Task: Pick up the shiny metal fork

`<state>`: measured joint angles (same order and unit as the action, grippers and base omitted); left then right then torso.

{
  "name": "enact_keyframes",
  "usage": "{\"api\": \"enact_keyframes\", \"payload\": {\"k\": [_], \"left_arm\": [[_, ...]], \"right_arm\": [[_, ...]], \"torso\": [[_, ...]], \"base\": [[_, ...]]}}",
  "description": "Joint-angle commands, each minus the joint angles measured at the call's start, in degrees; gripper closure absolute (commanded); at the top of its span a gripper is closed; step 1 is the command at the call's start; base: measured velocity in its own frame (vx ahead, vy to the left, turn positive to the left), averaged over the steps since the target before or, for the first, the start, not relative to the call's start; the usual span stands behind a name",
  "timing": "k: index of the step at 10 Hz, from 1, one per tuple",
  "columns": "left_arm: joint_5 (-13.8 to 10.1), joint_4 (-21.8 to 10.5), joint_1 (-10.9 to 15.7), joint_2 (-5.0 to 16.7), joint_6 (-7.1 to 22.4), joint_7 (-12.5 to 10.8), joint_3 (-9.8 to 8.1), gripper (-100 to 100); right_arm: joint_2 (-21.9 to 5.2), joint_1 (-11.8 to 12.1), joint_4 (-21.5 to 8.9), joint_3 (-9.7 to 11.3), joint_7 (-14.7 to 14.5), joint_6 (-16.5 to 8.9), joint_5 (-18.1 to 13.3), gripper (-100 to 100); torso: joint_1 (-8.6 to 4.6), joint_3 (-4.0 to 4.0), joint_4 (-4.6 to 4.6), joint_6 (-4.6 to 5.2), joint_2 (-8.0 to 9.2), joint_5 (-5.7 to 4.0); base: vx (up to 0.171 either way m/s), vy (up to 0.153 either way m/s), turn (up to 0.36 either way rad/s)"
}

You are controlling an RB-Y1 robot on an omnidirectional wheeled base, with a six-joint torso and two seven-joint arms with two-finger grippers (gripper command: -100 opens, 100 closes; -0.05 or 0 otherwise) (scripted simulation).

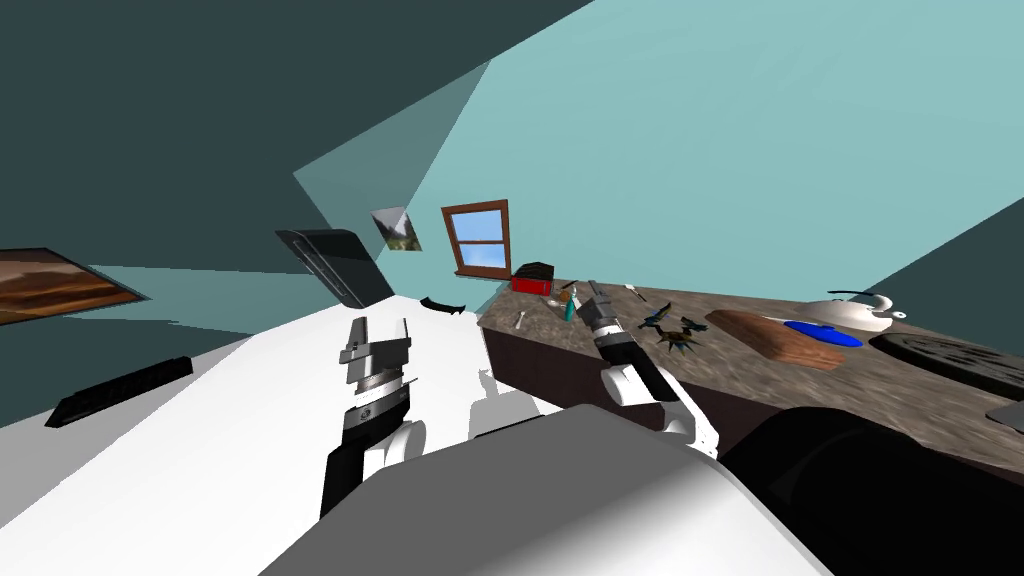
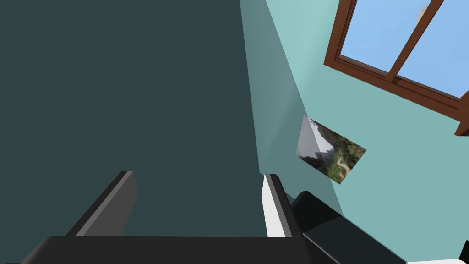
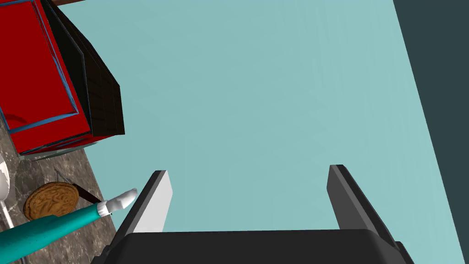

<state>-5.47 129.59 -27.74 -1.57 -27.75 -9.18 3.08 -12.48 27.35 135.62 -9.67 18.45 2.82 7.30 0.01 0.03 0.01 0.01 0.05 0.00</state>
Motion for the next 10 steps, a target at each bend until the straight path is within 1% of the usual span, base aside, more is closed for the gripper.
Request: {"api": "enact_keyframes", "payload": {"k": [1, 2, 3, 4, 5, 6, 7, 8, 9, 10], "left_arm": [[0.00, 0.00, 0.00, 0.00, 0.00, 0.00, 0.00, 0], [0.00, 0.00, 0.00, 0.00, 0.00, 0.00, 0.00, 0], [0.00, 0.00, 0.01, 0.00, 0.00, 0.00, 0.00, 0], [0.00, 0.00, 0.00, 0.00, 0.00, 0.00, 0.00, 0], [0.00, 0.00, 0.00, 0.00, 0.00, 0.00, 0.00, 0], [0.00, 0.00, 0.01, 0.00, 0.00, 0.00, 0.00, 0], [0.00, 0.00, 0.00, 0.00, 0.00, 0.00, 0.00, 0], [0.00, 0.00, -0.01, 0.00, 0.00, 0.00, 0.00, 0], [0.00, 0.00, 0.01, 0.00, 0.00, 0.00, 0.00, 0], [0.00, 0.00, 0.00, 0.00, 0.00, 0.00, 0.00, 0]], "right_arm": [[-0.25, 0.00, -0.11, -0.31, 1.60, -0.63, 0.30, -100], [-1.52, -0.08, -0.38, -2.13, 3.92, -3.44, 2.15, -100], [-1.52, -0.08, -0.38, -2.13, 5.37, -3.95, 2.15, -100], [-1.52, -0.08, -0.38, -2.13, 5.84, -3.95, 2.15, -100], [-2.80, -0.16, -0.74, -4.04, 8.19, -6.64, 4.08, -100], [-2.80, -0.16, -0.74, -4.04, 9.60, -7.44, 4.08, -100], [-2.80, -0.16, -0.74, -4.04, 10.23, -7.44, 4.08, -100], [-4.06, -0.25, -1.20, -6.03, 12.43, -10.14, 6.07, -100], [-4.06, -0.25, -1.20, -6.03, 13.93, -11.08, 6.07, -100], [-4.06, -0.25, -1.20, -6.03, 14.76, -11.08, 6.07, -100]], "torso": [[0.00, 0.00, 0.00, 0.00, 0.00, 0.00], [-0.02, 0.00, 0.00, 0.01, -0.01, -0.01], [0.00, 0.00, 0.00, -0.03, 0.00, 0.00], [-0.01, 0.00, 0.00, 0.01, 0.00, 0.00], [-0.02, 0.00, 0.00, 0.02, -0.01, -0.01], [0.01, 0.00, 0.00, -0.03, 0.00, 0.00], [-0.01, 0.00, 0.00, 0.01, -0.01, 0.00], [-0.01, -0.01, 0.00, 0.02, -0.02, 0.00], [0.01, -0.01, 0.00, -0.03, -0.01, 0.00], [0.00, -0.01, 0.00, 0.01, -0.02, 0.00]], "base": [[-0.009, 0.002, 0.001], [-0.017, 0.013, 0.216], [-0.018, 0.006, 0.133], [-0.008, 0.001, -0.016], [-0.015, 0.014, 0.226], [-0.014, 0.008, 0.120], [-0.006, 0.005, -0.014], [-0.013, 0.014, 0.228], [-0.013, 0.009, 0.136], [-0.006, 0.005, -0.010]]}}
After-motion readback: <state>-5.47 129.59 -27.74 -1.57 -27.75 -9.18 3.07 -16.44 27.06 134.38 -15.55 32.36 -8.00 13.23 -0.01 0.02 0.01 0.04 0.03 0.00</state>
